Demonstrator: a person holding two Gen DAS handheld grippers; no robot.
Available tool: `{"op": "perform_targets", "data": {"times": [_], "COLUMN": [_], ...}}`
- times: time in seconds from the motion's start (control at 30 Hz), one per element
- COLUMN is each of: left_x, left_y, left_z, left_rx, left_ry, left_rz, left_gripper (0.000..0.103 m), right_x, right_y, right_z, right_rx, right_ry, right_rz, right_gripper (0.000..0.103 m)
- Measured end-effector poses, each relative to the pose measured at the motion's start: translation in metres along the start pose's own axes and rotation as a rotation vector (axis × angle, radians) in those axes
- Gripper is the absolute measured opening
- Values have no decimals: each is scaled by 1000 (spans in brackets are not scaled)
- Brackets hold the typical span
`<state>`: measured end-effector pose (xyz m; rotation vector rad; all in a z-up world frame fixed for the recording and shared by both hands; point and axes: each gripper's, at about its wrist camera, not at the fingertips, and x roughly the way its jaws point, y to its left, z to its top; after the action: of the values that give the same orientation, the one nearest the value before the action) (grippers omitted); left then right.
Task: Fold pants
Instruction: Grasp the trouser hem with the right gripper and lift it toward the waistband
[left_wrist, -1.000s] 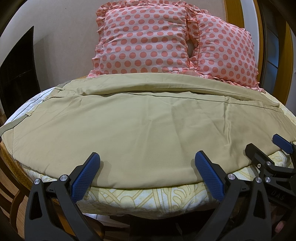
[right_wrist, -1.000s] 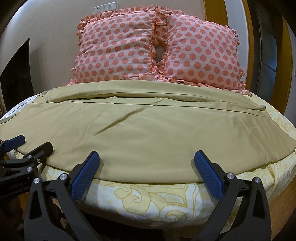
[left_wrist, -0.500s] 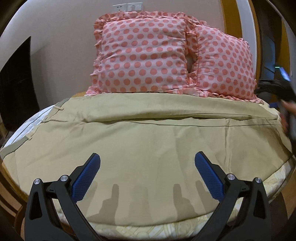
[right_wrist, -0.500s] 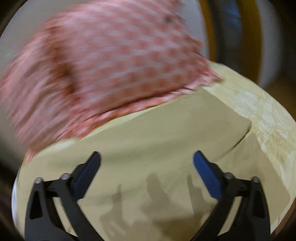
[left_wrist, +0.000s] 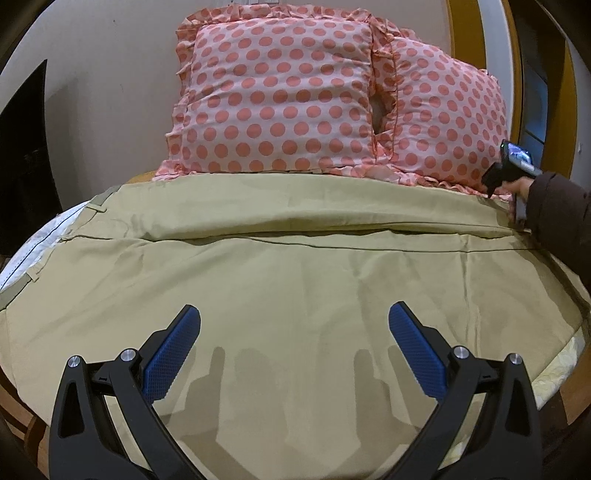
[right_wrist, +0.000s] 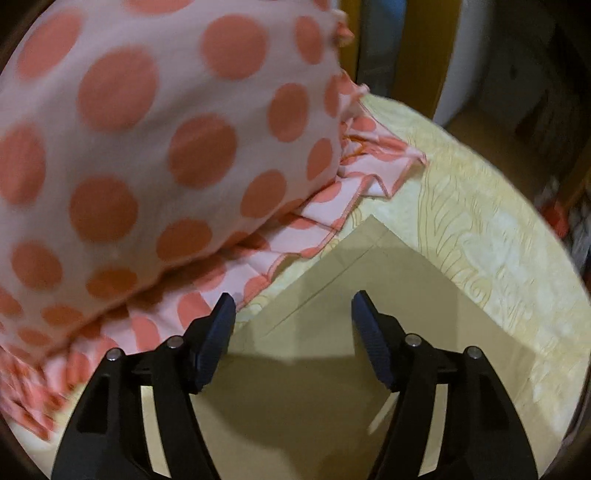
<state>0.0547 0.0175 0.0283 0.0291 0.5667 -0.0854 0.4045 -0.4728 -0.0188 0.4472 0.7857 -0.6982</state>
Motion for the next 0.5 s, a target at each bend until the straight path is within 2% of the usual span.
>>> {"op": "perform_targets", "data": {"times": [0.07, 0.13, 0.17, 0.2, 0.3, 0.5], "left_x": [-1, -2, -2, -3, -9, -21], "left_y": [1, 3, 4, 5, 12, 25], "left_z": [-1, -2, -3, -3, -3, -2], "left_rx": [-5, -10, -13, -16, -36, -59], "left_ry": [1, 6, 8, 8, 2, -25], "left_rz": [-6, -8, -7, -5, 8, 38], "left_gripper": [102, 102, 102, 102, 102, 102], "right_x": [3, 8, 11, 11, 9, -55], "right_y": [-10, -24, -31, -37, -65, -145], "right_z": [-6, -6, -5, -5, -12, -61], "right_rx": [-9, 8, 21, 40, 133, 261], "right_ry": [-38, -40, -34, -24, -32, -158], "right_rz": [23, 59, 82, 115, 256, 598], "right_gripper": [49, 30, 16, 11, 4, 3]}}
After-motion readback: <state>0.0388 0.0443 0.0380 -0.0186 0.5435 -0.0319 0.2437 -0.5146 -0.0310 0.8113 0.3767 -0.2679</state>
